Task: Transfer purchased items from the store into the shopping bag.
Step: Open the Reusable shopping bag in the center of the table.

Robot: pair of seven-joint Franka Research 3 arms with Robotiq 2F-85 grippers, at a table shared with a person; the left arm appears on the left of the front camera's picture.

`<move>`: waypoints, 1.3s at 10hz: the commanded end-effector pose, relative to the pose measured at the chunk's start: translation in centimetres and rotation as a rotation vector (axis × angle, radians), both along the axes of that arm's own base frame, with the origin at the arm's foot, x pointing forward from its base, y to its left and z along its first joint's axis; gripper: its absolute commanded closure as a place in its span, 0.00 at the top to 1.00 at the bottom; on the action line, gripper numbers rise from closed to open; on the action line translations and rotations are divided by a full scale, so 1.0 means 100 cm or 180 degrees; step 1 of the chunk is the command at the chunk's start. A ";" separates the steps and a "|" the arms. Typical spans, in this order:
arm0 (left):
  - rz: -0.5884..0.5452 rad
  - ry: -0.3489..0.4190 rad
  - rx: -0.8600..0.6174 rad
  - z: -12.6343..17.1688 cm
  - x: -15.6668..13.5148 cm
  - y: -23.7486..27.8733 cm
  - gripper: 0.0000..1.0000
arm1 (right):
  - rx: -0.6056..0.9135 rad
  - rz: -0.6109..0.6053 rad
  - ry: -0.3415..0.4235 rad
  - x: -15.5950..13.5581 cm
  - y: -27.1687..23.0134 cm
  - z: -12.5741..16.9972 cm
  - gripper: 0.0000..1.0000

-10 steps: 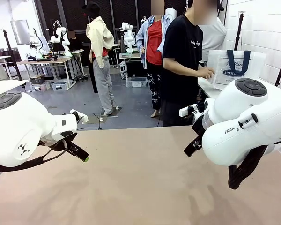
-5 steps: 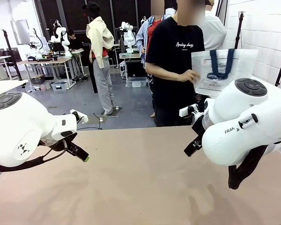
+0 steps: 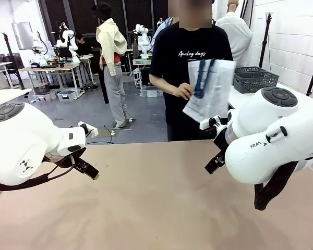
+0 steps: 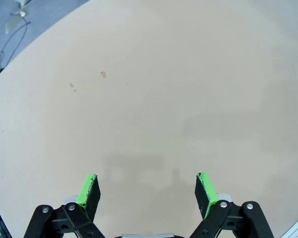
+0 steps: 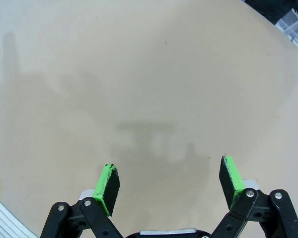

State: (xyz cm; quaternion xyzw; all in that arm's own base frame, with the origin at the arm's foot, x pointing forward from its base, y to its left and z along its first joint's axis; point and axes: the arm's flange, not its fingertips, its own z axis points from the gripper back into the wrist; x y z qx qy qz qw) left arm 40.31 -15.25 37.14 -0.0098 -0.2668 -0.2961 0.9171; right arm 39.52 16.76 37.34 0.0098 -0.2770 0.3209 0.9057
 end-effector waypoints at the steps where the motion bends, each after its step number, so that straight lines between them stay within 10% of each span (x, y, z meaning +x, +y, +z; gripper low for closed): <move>1: 0.0009 0.0001 -0.0005 0.000 0.000 0.001 1.00 | 0.0002 0.0000 0.0000 0.000 0.000 0.000 1.00; 13: 0.0009 0.0001 -0.0005 0.000 0.000 0.001 1.00 | 0.0002 0.0000 0.0000 0.000 0.000 0.000 1.00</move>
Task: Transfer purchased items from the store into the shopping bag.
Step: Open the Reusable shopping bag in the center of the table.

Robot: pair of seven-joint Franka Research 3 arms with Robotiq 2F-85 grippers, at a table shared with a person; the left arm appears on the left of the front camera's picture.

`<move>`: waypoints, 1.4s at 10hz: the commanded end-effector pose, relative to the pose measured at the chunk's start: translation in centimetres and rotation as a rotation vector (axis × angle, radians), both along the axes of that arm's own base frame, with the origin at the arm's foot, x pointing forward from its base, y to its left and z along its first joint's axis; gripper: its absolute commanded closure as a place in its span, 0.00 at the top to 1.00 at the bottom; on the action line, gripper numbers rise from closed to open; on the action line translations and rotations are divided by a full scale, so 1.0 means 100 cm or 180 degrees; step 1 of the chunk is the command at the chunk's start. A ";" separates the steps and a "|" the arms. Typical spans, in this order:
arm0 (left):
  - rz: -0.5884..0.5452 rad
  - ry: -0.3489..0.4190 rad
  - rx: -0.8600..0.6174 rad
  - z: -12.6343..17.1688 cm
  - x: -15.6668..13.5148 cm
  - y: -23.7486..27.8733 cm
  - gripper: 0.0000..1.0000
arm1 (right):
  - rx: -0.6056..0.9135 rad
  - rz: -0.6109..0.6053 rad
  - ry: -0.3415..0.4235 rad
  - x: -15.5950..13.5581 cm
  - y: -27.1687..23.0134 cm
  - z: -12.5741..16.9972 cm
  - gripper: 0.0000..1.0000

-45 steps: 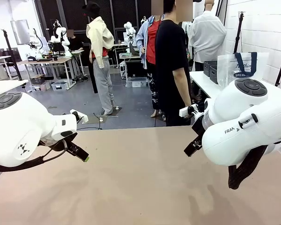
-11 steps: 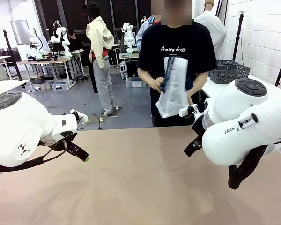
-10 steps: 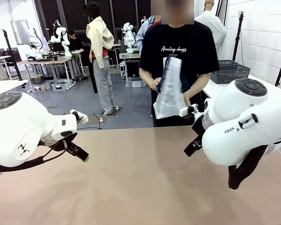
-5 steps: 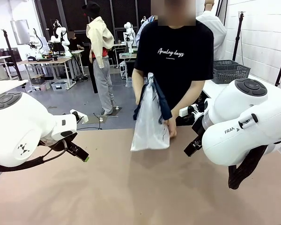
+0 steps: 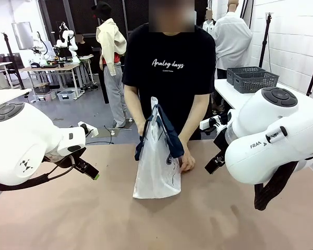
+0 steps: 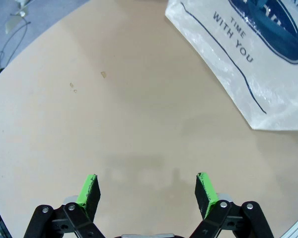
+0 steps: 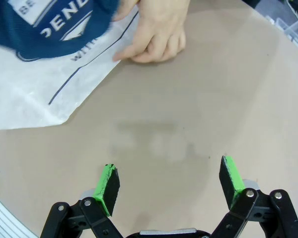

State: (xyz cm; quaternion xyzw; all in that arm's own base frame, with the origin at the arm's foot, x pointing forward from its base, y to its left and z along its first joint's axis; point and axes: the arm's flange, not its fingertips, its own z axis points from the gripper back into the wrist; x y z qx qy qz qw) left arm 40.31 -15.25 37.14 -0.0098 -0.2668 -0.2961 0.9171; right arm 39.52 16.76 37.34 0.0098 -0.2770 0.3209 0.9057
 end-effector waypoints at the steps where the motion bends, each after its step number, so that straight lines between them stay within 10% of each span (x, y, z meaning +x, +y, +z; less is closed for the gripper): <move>1: 0.0009 0.0001 -0.0005 0.000 0.000 0.001 1.00 | 0.0002 0.0000 0.0000 0.000 0.000 0.000 1.00; 14: 0.0000 0.0000 0.0000 0.000 0.000 0.000 1.00 | 0.0000 0.0000 0.0000 0.000 0.000 0.000 1.00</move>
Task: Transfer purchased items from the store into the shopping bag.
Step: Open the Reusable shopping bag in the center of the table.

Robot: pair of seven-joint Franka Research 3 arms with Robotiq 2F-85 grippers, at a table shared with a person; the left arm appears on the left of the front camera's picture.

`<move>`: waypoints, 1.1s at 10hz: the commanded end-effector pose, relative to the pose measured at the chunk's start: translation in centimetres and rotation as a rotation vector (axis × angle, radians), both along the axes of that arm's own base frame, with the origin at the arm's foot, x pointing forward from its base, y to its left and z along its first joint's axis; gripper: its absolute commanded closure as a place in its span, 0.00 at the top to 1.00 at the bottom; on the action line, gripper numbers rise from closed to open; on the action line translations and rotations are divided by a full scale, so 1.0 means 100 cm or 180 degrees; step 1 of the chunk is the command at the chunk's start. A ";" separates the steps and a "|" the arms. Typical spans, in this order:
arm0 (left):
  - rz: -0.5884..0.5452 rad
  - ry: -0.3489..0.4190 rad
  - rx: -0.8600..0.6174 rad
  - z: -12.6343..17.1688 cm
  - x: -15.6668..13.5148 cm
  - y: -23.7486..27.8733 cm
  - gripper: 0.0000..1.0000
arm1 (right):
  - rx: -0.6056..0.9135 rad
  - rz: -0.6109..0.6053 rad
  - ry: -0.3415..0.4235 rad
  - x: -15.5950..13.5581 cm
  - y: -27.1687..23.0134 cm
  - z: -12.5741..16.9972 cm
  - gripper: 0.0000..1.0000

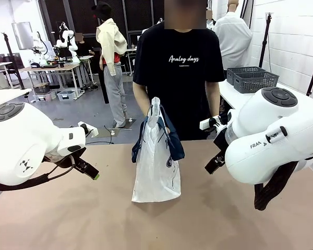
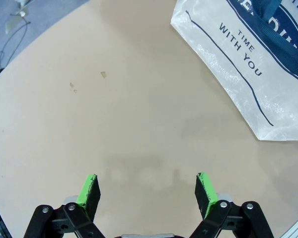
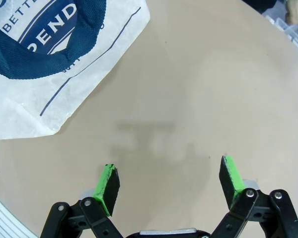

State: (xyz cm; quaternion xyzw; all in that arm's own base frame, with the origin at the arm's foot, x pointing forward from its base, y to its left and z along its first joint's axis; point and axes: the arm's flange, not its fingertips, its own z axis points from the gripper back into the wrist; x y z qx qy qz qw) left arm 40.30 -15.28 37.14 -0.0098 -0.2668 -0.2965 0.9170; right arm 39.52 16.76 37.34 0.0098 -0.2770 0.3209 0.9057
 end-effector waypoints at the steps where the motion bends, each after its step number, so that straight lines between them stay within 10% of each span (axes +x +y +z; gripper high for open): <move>1: -0.0008 0.0267 0.0038 0.013 0.005 -0.008 1.00 | 0.0156 -0.0092 0.0182 0.006 0.001 0.012 1.00; 3: -0.0098 0.0639 -0.0034 0.035 0.012 -0.010 1.00 | 0.0215 -0.0071 0.0331 0.011 0.003 0.039 1.00; 8: -0.0591 0.0269 -0.0210 0.096 0.034 -0.030 1.00 | 0.0444 -0.0001 0.0532 0.017 0.008 0.108 1.00; 11: -0.0224 0.0382 -0.0186 0.149 0.064 -0.064 1.00 | 0.0402 -0.0399 0.0578 0.043 0.031 0.180 1.00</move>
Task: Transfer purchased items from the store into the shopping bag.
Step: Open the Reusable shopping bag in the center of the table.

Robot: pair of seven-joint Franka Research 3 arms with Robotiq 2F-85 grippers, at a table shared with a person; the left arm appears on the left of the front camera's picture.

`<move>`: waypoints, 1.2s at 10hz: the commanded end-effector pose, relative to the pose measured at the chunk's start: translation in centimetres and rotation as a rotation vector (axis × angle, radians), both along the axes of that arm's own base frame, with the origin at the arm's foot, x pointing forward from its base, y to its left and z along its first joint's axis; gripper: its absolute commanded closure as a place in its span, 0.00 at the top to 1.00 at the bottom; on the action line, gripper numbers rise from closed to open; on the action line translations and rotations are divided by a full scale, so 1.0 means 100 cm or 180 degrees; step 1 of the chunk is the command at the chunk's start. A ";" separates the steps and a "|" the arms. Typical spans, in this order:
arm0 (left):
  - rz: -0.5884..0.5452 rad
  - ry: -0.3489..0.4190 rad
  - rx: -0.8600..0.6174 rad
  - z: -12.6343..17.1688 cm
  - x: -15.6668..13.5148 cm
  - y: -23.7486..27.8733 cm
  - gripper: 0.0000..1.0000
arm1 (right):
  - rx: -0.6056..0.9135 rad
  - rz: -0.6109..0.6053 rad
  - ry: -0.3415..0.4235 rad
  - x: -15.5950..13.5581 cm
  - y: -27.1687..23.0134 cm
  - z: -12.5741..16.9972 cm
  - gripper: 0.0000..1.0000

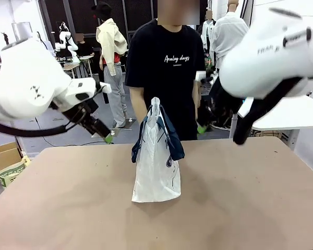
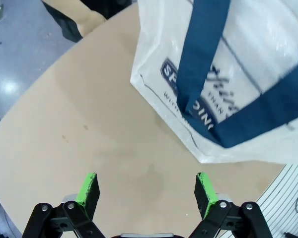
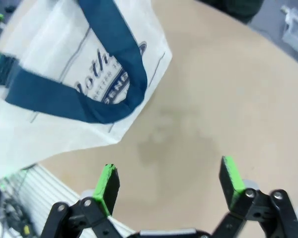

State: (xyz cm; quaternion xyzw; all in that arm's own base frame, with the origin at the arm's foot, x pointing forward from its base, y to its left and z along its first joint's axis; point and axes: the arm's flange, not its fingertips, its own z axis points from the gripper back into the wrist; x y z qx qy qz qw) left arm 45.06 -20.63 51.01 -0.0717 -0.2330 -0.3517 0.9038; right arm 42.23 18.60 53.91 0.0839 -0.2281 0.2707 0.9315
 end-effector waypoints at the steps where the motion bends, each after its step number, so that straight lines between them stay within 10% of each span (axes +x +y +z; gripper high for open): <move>1: 0.0360 0.0134 -0.0012 0.023 0.024 -0.022 1.00 | 0.0003 -0.0236 0.0188 0.028 0.021 0.032 1.00; 5: 0.0725 0.0039 -0.0334 0.051 0.067 -0.064 1.00 | 0.0122 -0.0258 0.0205 0.085 0.055 0.063 1.00; 12: 0.0633 0.0122 -0.0360 0.047 0.055 -0.054 1.00 | 0.0189 -0.0235 0.0107 0.071 0.047 0.061 1.00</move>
